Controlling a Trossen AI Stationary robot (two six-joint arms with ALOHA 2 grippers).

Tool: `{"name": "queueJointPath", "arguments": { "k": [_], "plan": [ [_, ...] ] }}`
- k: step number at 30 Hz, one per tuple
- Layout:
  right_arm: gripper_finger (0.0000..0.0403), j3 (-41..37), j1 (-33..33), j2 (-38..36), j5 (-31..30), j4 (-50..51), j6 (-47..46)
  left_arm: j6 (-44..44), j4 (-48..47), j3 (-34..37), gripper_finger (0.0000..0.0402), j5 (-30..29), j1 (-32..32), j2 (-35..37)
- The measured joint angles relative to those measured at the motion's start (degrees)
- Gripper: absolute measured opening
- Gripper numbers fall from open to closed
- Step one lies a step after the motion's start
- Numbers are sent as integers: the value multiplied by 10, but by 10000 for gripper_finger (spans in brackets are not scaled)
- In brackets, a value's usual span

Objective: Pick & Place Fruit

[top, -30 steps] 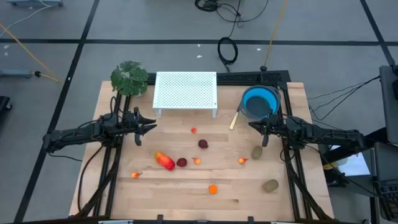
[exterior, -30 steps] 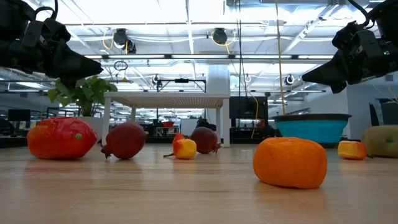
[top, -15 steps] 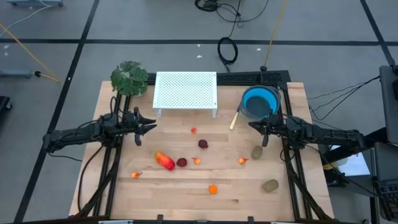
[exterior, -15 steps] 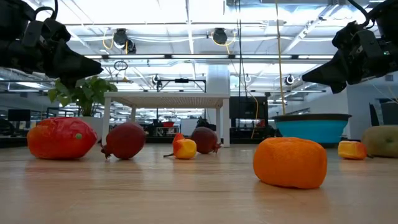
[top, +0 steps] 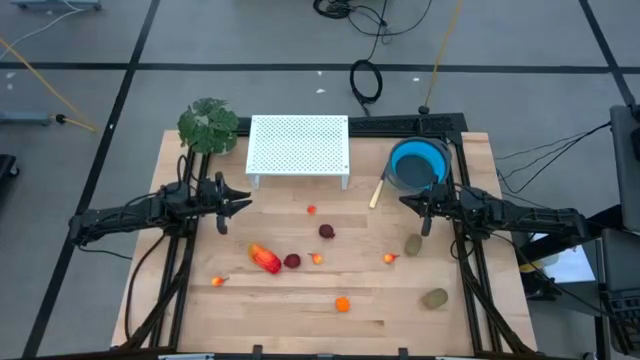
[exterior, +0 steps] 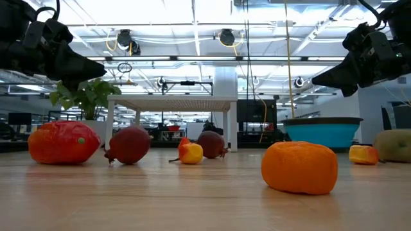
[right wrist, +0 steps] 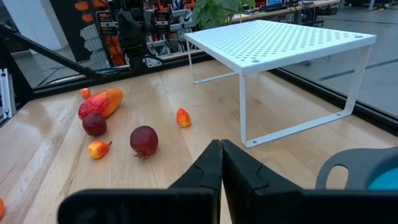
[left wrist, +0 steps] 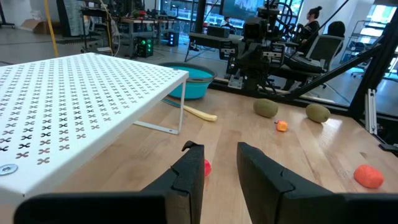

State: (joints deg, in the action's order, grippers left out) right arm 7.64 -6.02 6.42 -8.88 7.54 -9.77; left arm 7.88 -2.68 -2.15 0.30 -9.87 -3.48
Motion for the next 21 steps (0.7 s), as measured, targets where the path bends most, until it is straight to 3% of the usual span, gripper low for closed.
{"name": "queueJointPath", "arguments": {
  "k": [13, 21],
  "plan": [
    [0, -1, 0, 0, 0, -21, 0, -1, 10, 1, 93, -2, 0, 0],
    [0, -3, 0, 1, 12, -225, -44, -2, 125, 2, 93, -6, 0, 0]
  ]
}}
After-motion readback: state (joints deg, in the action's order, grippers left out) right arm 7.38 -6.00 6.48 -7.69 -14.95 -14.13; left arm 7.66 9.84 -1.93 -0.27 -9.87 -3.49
